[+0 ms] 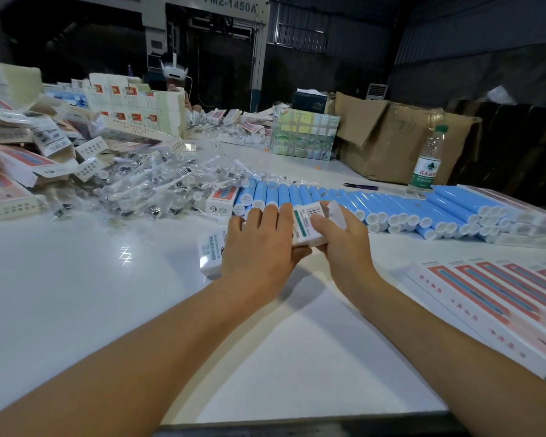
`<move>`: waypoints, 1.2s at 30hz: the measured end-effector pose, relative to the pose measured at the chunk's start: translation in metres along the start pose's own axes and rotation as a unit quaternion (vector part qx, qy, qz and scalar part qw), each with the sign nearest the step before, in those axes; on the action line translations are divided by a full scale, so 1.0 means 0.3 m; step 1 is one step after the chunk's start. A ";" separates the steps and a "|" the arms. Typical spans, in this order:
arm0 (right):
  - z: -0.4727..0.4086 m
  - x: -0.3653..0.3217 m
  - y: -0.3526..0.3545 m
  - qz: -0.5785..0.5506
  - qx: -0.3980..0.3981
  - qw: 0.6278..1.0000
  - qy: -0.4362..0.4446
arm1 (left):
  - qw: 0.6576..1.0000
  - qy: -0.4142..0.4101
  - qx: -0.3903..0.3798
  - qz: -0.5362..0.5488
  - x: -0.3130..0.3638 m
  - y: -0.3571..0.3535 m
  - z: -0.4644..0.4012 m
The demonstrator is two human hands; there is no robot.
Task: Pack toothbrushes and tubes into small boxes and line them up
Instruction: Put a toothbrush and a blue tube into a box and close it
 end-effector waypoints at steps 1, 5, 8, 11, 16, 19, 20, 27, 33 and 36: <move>0.013 -0.029 -0.005 0.101 -0.006 0.992 0.069 | 1.000 -0.002 -0.001 -0.003 0.004 0.000 0.004; 0.045 -0.051 -0.045 0.300 -0.013 0.939 0.170 | 0.999 -0.013 -0.009 -0.033 0.015 -0.001 0.015; 0.052 -0.035 -0.054 0.314 -0.026 0.938 0.147 | 0.998 -0.013 -0.019 -0.051 0.015 0.007 0.024; 0.061 -0.021 -0.054 0.228 -0.045 0.969 0.087 | 0.998 -0.019 -0.019 -0.060 0.017 0.008 0.029; 0.038 0.022 -0.049 -0.139 -0.060 0.981 -0.124 | 0.999 -0.010 0.000 -0.039 -0.014 0.016 0.025; 0.034 0.029 -0.040 -0.139 -0.044 0.981 -0.126 | 0.999 -0.014 -0.007 -0.045 -0.012 0.007 0.024; 0.034 0.031 -0.038 -0.134 -0.041 0.983 -0.121 | 0.999 -0.015 -0.008 -0.043 -0.011 0.006 0.023; 0.023 0.020 -0.019 -0.120 -0.024 0.988 -0.096 | 1.000 -0.011 0.019 -0.008 -0.010 0.032 0.021; 0.033 0.019 -0.013 -0.088 -0.003 0.992 -0.088 | 0.999 -0.031 0.000 -0.040 -0.001 0.012 0.021; 0.041 0.035 -0.028 -0.145 -0.014 0.982 -0.117 | 0.998 -0.039 -0.007 -0.055 0.008 0.004 0.023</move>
Point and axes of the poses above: each hand's wrist, its own z-axis away from the middle knuckle, its own y-axis out of the back of the hand, x = y × z, the point moved 9 cm from there along -z, towards the middle knuckle, and after that the axes turned 6 degrees about x, right-handed, at the moved point
